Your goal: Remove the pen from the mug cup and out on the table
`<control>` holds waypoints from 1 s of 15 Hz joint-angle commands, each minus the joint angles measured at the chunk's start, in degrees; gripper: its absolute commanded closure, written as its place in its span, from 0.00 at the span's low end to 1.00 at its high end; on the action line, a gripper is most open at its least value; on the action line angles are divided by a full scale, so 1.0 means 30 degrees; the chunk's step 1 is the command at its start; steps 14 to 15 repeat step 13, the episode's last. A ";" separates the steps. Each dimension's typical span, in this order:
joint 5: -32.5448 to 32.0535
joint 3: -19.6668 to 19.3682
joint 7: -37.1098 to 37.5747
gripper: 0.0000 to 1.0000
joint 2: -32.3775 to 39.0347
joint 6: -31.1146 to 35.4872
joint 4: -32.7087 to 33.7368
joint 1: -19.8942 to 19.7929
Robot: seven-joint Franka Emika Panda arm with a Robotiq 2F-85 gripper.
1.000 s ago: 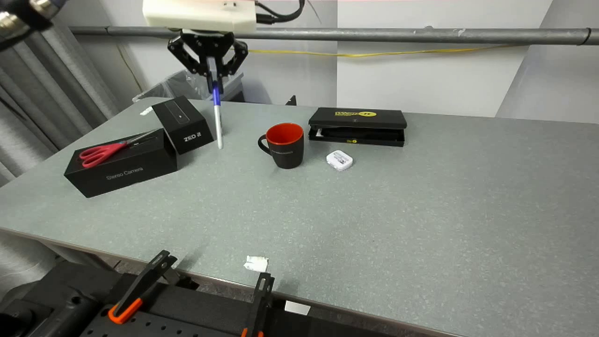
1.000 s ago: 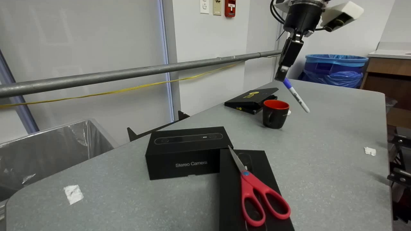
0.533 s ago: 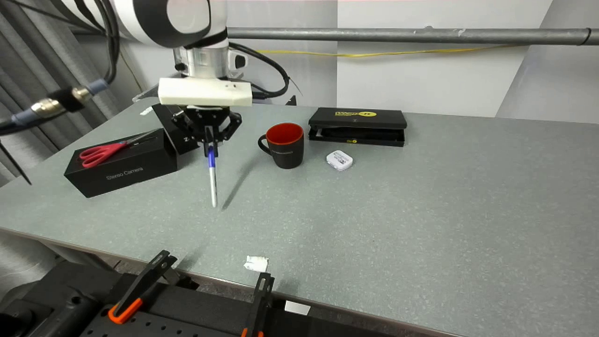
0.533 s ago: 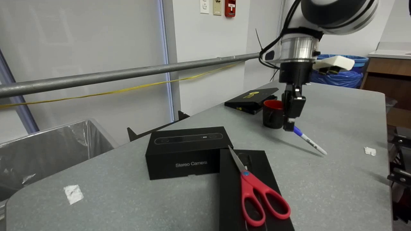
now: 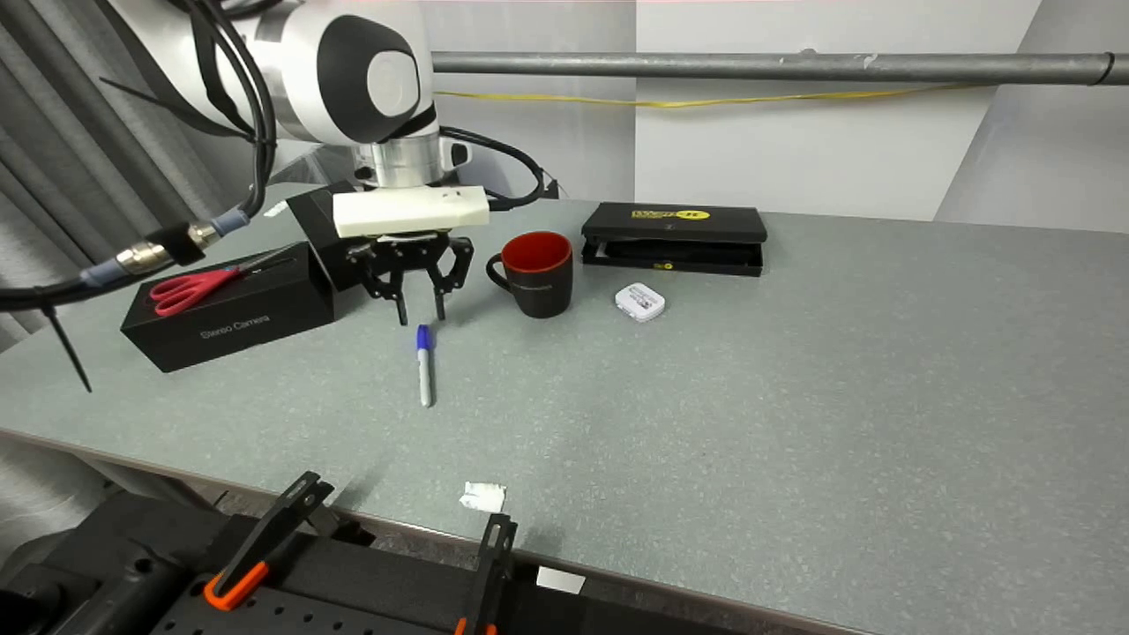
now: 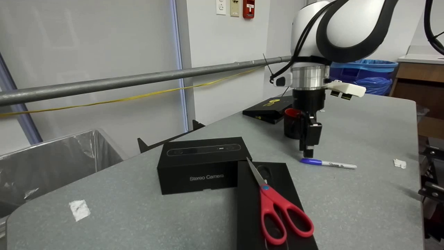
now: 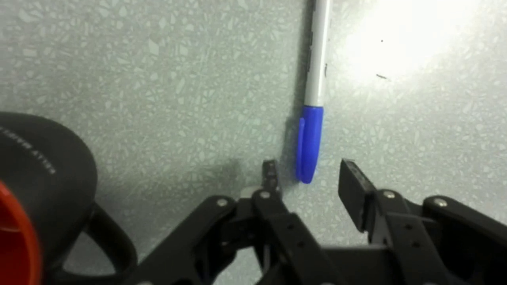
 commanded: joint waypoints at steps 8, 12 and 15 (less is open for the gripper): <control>-0.1694 -0.0001 0.1744 0.00 0.0469 0.0352 0.0892 0.0150; -0.1322 0.0279 0.1378 0.00 0.0205 0.0010 0.0644 -0.0239; -0.1321 0.0277 0.1400 0.00 0.0214 0.0010 0.0667 -0.0237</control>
